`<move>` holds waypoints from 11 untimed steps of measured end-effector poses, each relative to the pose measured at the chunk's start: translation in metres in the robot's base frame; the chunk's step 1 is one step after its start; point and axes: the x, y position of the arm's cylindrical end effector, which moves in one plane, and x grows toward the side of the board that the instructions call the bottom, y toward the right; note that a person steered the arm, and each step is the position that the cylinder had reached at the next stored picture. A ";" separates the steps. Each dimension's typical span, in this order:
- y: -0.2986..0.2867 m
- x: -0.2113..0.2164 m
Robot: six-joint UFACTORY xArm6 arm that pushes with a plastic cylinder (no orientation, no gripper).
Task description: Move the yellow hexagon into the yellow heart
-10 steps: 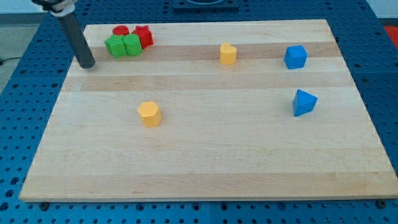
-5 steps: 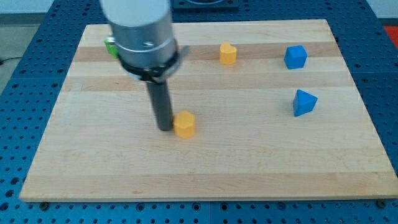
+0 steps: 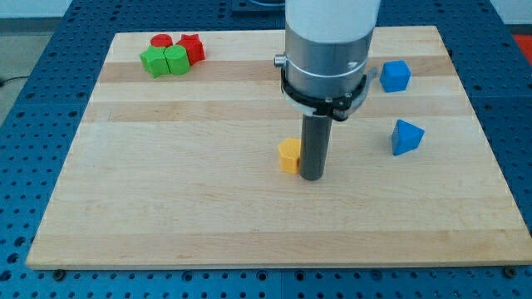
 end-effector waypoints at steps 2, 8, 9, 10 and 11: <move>-0.020 -0.007; -0.079 -0.104; -0.060 -0.114; -0.046 -0.120; -0.072 -0.118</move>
